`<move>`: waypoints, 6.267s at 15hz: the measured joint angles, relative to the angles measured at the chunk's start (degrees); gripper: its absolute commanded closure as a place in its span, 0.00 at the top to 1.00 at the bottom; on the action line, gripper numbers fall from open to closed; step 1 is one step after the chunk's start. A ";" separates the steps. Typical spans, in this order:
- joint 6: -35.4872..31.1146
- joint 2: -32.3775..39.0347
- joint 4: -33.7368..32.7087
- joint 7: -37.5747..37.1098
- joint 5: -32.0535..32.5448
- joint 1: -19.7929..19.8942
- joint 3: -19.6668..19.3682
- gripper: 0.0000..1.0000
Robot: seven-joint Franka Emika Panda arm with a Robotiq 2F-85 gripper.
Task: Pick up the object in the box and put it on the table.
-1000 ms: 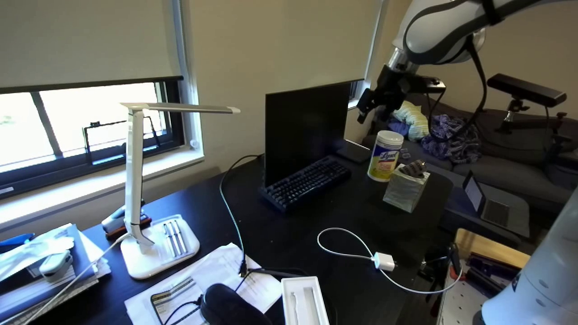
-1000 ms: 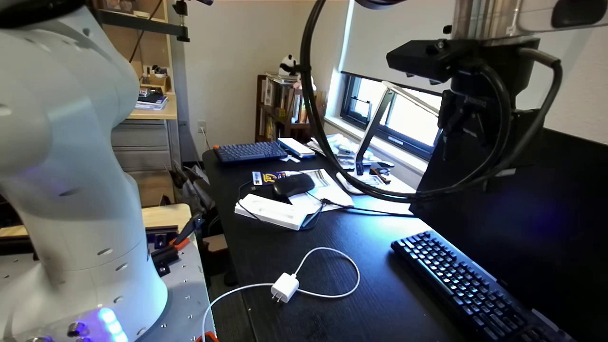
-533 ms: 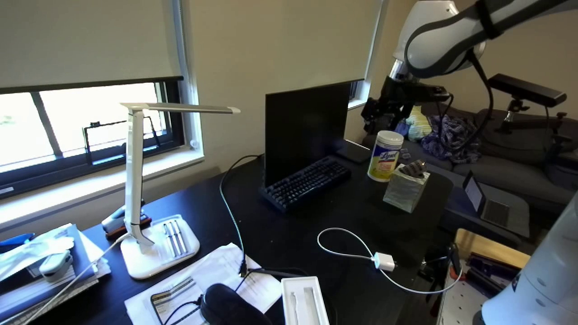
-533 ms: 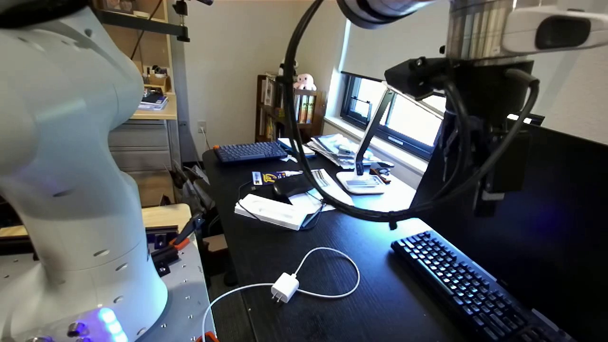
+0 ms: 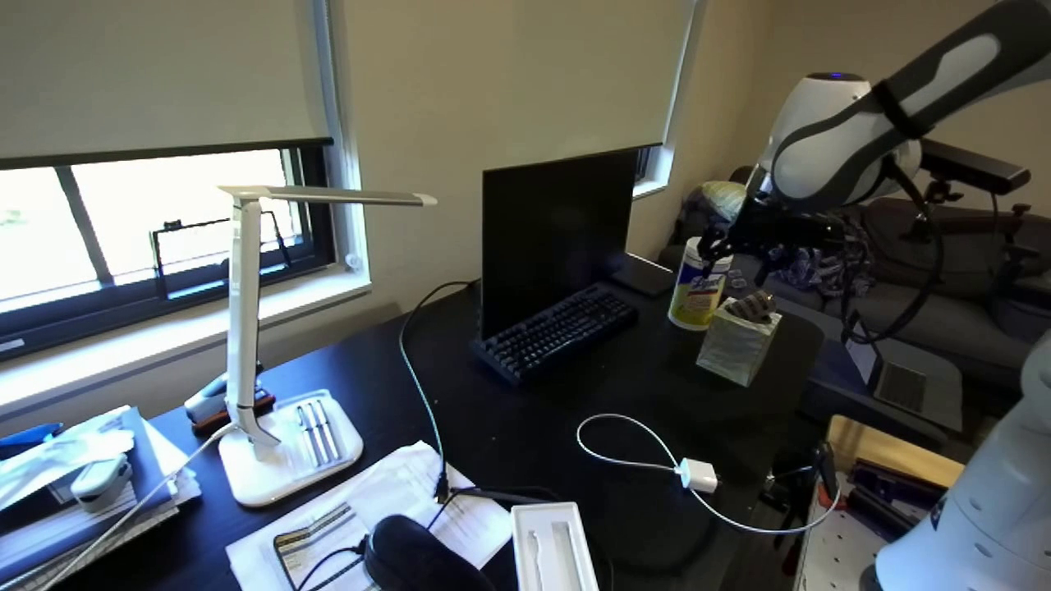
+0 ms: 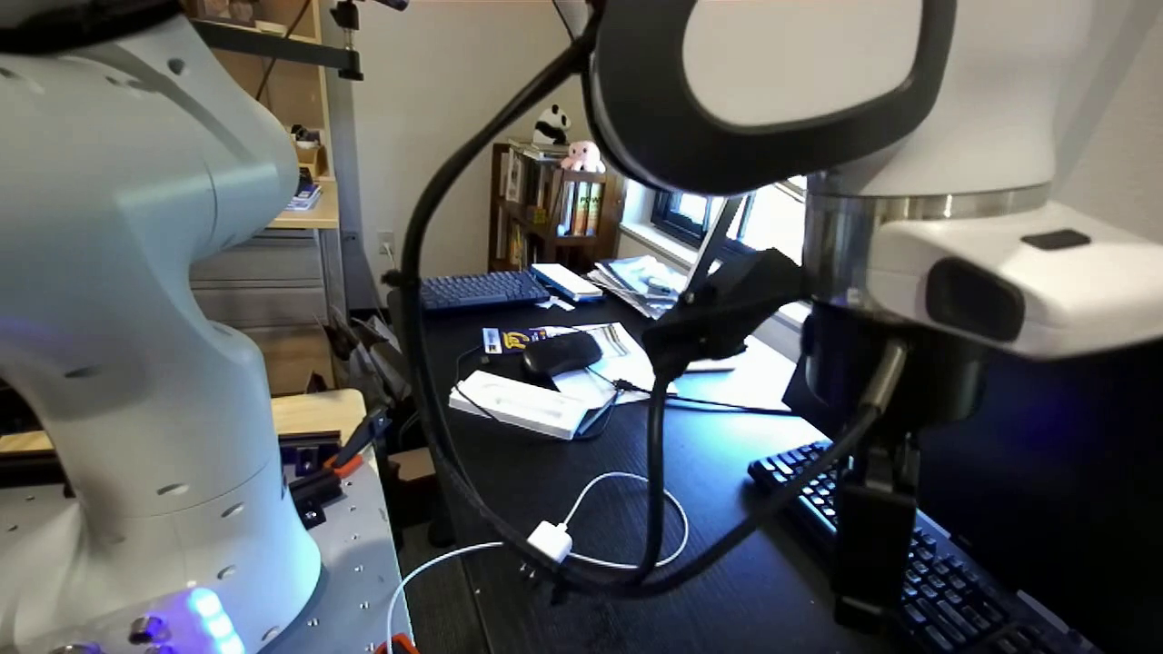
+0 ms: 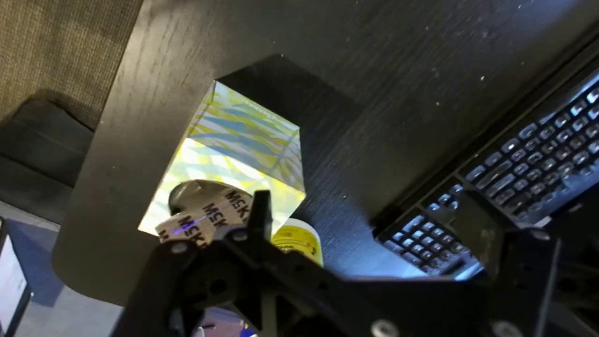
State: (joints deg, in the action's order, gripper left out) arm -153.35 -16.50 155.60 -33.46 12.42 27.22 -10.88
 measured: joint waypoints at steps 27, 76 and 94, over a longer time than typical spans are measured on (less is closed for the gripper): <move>-45.13 21.58 1.00 3.11 -20.59 11.06 -9.03 1.00; -44.78 37.70 -5.73 -3.72 -67.31 -28.25 -22.44 0.20; -44.74 27.66 -4.55 -4.59 -67.92 -30.77 -22.94 0.01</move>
State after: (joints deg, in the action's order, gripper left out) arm -198.09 11.16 151.05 -38.05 -55.50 -3.55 -33.82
